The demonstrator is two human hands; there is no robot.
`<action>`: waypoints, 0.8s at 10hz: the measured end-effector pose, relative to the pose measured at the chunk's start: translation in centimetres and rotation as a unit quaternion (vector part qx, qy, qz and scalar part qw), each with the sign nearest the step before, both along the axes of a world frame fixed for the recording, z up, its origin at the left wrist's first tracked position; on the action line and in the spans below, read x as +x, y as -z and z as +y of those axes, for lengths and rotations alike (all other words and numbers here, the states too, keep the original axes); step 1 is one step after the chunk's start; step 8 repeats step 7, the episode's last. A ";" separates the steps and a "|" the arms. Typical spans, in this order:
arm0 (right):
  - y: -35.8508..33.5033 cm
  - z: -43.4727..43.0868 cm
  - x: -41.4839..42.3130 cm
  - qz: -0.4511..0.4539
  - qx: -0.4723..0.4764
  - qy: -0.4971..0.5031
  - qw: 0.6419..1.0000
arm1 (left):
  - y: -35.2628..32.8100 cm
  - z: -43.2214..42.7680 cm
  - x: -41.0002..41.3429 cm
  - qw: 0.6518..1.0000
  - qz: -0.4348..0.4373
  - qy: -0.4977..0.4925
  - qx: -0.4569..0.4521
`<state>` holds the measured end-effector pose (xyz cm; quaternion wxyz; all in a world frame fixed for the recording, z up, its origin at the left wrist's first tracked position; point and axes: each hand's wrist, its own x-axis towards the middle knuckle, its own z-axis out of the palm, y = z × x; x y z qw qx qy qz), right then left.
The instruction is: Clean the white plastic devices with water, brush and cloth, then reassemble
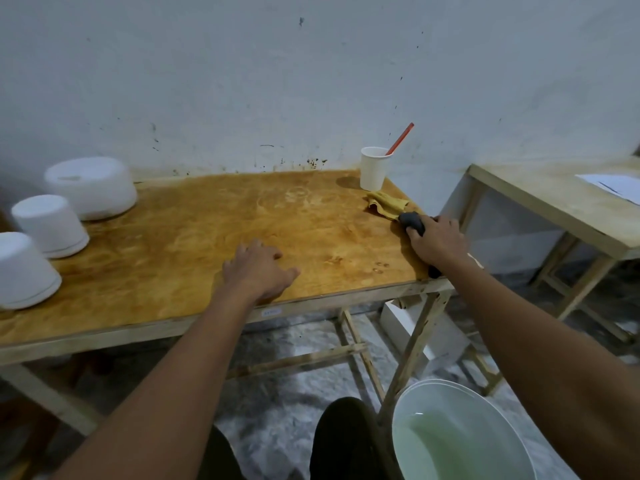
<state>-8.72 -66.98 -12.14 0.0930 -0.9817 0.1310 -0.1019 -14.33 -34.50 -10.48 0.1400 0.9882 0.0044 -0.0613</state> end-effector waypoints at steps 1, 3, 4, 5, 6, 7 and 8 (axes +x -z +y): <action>0.2 -0.3 -0.1 0.002 -0.010 -0.008 1.000 | 0.1 0.0 0.0 1.000 -0.002 -0.001 0.000; -0.1 -0.4 -0.2 -0.006 -0.009 -0.032 0.999 | 0.1 0.1 -0.2 1.000 -0.008 -0.001 -0.005; -0.4 -0.7 -0.2 0.016 -0.029 -0.040 0.999 | 0.2 0.1 -0.2 1.000 -0.005 0.002 -0.007; -0.7 -0.8 -0.1 0.071 -0.057 -0.041 0.995 | 0.2 0.1 -0.1 1.000 -0.002 0.002 -0.009; -1.8 0.5 -0.9 0.053 -0.042 -0.007 0.998 | -0.1 -0.1 -0.5 1.000 -0.005 0.002 0.001; -2.6 3.5 -1.5 -0.025 -0.038 -0.022 0.999 | -0.8 0.4 -0.2 0.999 0.008 0.008 -0.039; -2.6 3.5 -1.5 -0.025 -0.038 -0.022 0.999 | -0.8 0.4 -0.2 0.999 0.008 0.008 -0.039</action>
